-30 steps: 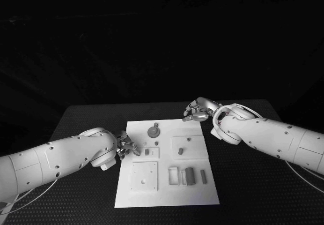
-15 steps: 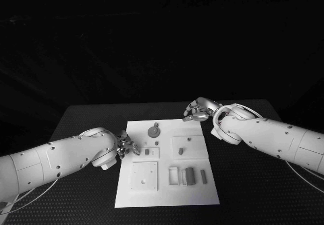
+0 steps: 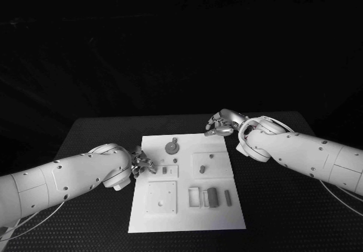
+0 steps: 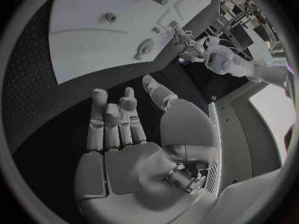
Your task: Assemble the parts on the task board
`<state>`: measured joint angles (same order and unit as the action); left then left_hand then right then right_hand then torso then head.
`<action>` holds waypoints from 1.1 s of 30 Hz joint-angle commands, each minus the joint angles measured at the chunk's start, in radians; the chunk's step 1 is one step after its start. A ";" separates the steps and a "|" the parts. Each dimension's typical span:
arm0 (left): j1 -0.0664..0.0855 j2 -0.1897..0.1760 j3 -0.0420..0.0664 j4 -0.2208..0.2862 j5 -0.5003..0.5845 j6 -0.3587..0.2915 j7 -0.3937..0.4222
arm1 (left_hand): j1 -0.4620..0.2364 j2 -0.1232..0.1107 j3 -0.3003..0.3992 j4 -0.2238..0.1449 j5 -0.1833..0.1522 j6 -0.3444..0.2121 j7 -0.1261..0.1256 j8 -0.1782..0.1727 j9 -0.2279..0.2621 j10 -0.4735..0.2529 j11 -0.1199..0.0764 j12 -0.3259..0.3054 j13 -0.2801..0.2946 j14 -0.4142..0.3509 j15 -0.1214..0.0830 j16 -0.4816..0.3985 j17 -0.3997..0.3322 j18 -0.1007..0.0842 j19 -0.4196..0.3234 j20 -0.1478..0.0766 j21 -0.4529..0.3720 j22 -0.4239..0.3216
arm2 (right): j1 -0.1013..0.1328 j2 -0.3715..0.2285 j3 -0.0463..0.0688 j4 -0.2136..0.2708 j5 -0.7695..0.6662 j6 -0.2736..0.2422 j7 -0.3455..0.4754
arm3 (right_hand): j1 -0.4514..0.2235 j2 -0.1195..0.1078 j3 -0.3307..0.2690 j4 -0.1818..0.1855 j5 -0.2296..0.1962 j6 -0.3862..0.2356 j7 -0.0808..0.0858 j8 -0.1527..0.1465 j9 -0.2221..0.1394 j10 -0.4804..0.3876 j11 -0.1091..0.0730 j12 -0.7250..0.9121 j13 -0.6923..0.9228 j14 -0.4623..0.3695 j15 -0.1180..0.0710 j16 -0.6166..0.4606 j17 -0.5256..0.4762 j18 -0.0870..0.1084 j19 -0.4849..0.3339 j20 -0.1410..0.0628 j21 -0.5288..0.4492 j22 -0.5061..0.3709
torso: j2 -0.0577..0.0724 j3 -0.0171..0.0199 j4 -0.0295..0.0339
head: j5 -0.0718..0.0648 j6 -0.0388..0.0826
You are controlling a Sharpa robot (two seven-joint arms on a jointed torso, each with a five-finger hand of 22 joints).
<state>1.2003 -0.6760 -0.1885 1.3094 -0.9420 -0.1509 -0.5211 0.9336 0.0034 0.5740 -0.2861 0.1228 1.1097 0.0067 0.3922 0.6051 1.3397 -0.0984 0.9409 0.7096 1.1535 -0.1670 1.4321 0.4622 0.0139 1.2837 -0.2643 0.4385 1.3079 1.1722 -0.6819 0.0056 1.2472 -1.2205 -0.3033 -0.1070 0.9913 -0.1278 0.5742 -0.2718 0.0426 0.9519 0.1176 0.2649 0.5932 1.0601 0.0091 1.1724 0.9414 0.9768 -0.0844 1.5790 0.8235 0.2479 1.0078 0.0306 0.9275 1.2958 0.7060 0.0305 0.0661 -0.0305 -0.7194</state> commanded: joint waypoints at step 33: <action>-0.003 0.001 -0.003 -0.003 0.030 -0.010 0.012 | -0.153 -0.130 -0.101 0.077 -0.022 0.001 0.005 0.024 0.160 -0.001 -0.001 0.007 -0.005 0.009 -0.025 0.002 -0.003 -0.012 0.000 -0.009 -0.001 0.017 | 0.000 -0.002 0.000 0.001 -0.003 0.011 0.008 | -0.011 -0.002 0.003 0.002 0.006 -0.001 0.005 -0.005 0.001 -0.007 0.002 0.005 -0.002 -0.001 -0.007 0.003 -0.001 0.014 -0.009 -0.001 -0.003 -0.001 | 0.000 -0.0003 0.0004 | -0.002 0.000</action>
<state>1.1973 -0.6764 -0.1916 1.3049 -0.9240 -0.1557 -0.5200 0.7873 -0.1269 0.4782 -0.2103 0.1041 1.1115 0.0092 0.4203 0.7642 1.3417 -0.1001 0.9446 0.7057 1.1683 -0.1932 1.4320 0.4605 0.0142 1.2885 -0.2738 0.4385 1.3077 1.1722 -0.6833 0.0056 1.2470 -1.2205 -0.3026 -0.1069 0.9913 -0.1278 0.5742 -0.2718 0.0426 0.9538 0.1152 0.2649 0.5930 1.0601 0.0091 1.1723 0.9416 0.9768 -0.0814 1.5790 0.8237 0.2478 1.0078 0.0306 0.9275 1.2958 0.7059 0.0302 0.0664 -0.0331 -0.7195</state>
